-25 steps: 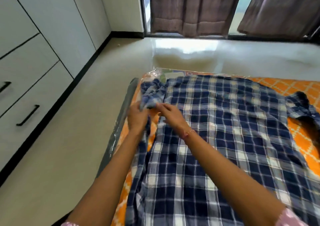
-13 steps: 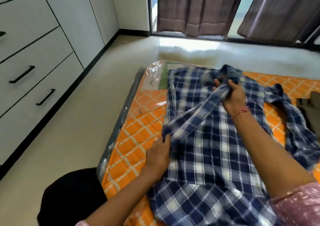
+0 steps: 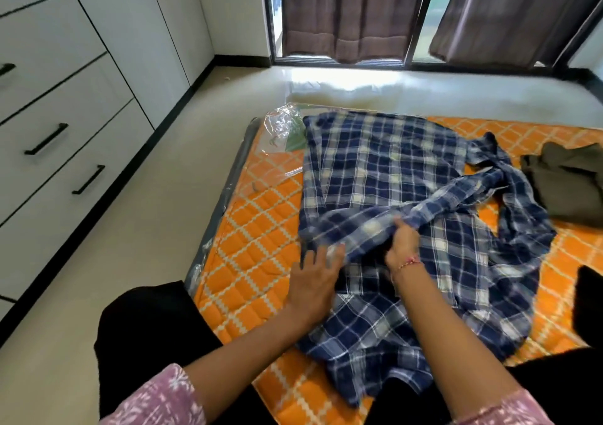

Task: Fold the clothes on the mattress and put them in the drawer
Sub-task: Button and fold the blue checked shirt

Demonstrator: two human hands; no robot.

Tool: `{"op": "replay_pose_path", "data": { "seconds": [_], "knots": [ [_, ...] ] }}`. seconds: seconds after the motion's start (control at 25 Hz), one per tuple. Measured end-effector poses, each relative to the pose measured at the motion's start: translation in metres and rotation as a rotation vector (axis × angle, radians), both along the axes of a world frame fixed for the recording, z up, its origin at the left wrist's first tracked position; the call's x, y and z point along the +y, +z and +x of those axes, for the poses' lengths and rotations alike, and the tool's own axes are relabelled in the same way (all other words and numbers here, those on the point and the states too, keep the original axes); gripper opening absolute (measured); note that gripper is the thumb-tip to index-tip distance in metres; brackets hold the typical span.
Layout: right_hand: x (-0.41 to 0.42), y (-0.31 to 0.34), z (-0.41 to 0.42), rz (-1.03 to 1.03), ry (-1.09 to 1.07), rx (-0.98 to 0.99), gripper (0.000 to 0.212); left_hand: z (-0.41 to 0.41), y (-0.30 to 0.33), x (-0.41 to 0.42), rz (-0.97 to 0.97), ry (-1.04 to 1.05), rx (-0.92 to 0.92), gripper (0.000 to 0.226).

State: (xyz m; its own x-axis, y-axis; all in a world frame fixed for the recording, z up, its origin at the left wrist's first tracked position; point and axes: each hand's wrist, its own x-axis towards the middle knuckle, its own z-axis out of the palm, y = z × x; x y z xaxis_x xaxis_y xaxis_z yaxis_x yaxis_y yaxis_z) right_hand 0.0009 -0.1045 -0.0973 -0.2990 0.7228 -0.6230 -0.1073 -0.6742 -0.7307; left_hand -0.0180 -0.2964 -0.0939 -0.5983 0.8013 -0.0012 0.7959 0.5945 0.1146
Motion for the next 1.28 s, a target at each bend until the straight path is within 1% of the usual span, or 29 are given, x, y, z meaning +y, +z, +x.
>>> {"op": "replay_pose_path", "data": {
  "seconds": [0.04,0.08,0.12,0.16,0.2,0.24,0.28,0.36,0.4,0.44,0.48,0.52,0.56,0.6,0.68,0.72,0.8,0.84,0.88,0.92,0.96,1.0,1.04,1.08,1.12,1.16,1.2,1.24,1.28],
  "knots": [
    [0.006,0.002,0.013,0.025,-0.123,0.096,0.018,0.003,-0.007,-0.007,-0.090,0.070,-0.048,0.078],
    [0.009,0.002,0.028,-0.001,-0.200,0.172,0.021,0.006,-0.014,-0.016,-0.169,0.076,-0.088,0.076],
    [0.010,0.000,0.040,-0.057,-0.182,0.194,0.027,0.008,-0.017,-0.023,-0.205,0.042,-0.117,0.072],
    [0.005,-0.002,0.049,-0.112,-0.085,0.172,0.030,0.010,-0.017,-0.028,-0.218,-0.010,-0.133,0.067],
    [-0.003,-0.005,0.053,-0.127,0.051,0.087,0.025,0.011,-0.016,-0.030,-0.225,-0.054,-0.136,0.062],
    [-0.007,-0.006,0.054,-0.123,0.129,0.018,0.014,0.011,-0.013,-0.029,-0.233,-0.073,-0.132,0.059],
    [-0.007,-0.003,0.055,-0.101,0.149,-0.028,0.008,0.014,-0.009,-0.026,-0.250,-0.070,-0.126,0.058],
    [0.004,0.004,0.057,-0.019,0.020,-0.041,0.012,0.018,-0.003,-0.023,-0.299,-0.029,-0.115,0.069],
    [0.011,0.003,0.061,-0.002,-0.062,0.021,0.013,0.022,-0.002,-0.022,-0.327,-0.020,-0.113,0.075],
    [0.014,0.003,0.067,-0.030,-0.079,0.059,0.020,0.027,-0.001,-0.022,-0.372,-0.037,-0.120,0.077],
    [0.011,0.003,0.074,-0.092,-0.021,0.078,0.024,0.034,0.000,-0.021,-0.416,-0.080,-0.132,0.076],
    [0.004,0.002,0.079,-0.119,0.066,0.046,0.020,0.040,0.001,-0.021,-0.445,-0.138,-0.143,0.071],
    [-0.002,-0.001,0.082,-0.132,0.127,0.018,0.009,0.045,0.001,-0.019,-0.457,-0.195,-0.137,0.067],
    [-0.003,0.001,0.081,-0.110,0.119,-0.026,0.011,0.047,0.003,-0.017,-0.472,-0.246,-0.119,0.063],
    [0.007,0.001,0.081,0.016,-0.011,-0.077,0.026,0.052,0.007,-0.013,-0.488,-0.326,-0.109,0.062],
    [0.012,0.001,0.084,0.062,-0.069,-0.094,0.027,0.053,0.007,-0.009,-0.500,-0.369,-0.127,0.063],
    [0.020,-0.005,0.096,0.106,-0.103,-0.214,0.014,0.053,0.008,0.003,-0.597,-0.487,-0.200,0.069],
    [0.020,-0.011,0.103,0.101,-0.068,-0.289,0.022,0.051,0.009,0.011,-0.658,-0.518,-0.268,0.070],
    [0.019,-0.019,0.108,0.106,-0.025,-0.409,0.035,0.047,0.009,0.021,-0.644,-0.509,-0.351,0.064],
    [0.015,-0.023,0.109,0.161,-0.006,-0.598,0.044,0.040,0.010,0.031,-0.509,-0.458,-0.413,0.052],
    [0.009,-0.024,0.106,0.277,-0.008,-0.809,0.051,0.031,0.009,0.039,-0.303,-0.359,-0.394,0.042],
    [0.002,-0.022,0.099,0.489,0.033,-0.977,0.056,0.023,0.002,0.044,-0.106,-0.239,-0.282,0.041],
    [-0.007,-0.020,0.090,0.748,0.160,-1.051,0.059,0.016,-0.009,0.047,-0.017,-0.141,-0.143,0.048],
    [-0.017,-0.022,0.079,1.004,0.378,-1.053,0.061,0.011,-0.020,0.048,-0.030,-0.071,-0.079,0.060],
    [-0.025,-0.027,0.069,1.204,0.627,-1.035,0.063,0.011,-0.035,0.047,-0.091,-0.030,-0.086,0.071],
    [-0.030,-0.033,0.062,1.313,0.853,-1.028,0.064,0.013,-0.050,0.046,-0.148,-0.004,-0.120,0.076],
    [-0.029,-0.040,0.059,1.335,1.019,-1.069,0.064,0.015,-0.064,0.045,-0.175,0.012,-0.148,0.077],
    [-0.027,-0.047,0.060,1.294,1.100,-1.146,0.064,0.016,-0.074,0.043,-0.174,0.023,-0.163,0.078],
    [-0.024,-0.054,0.061,1.230,1.094,-1.234,0.066,0.013,-0.081,0.042,-0.153,0.029,-0.177,0.080]
  ]
}}
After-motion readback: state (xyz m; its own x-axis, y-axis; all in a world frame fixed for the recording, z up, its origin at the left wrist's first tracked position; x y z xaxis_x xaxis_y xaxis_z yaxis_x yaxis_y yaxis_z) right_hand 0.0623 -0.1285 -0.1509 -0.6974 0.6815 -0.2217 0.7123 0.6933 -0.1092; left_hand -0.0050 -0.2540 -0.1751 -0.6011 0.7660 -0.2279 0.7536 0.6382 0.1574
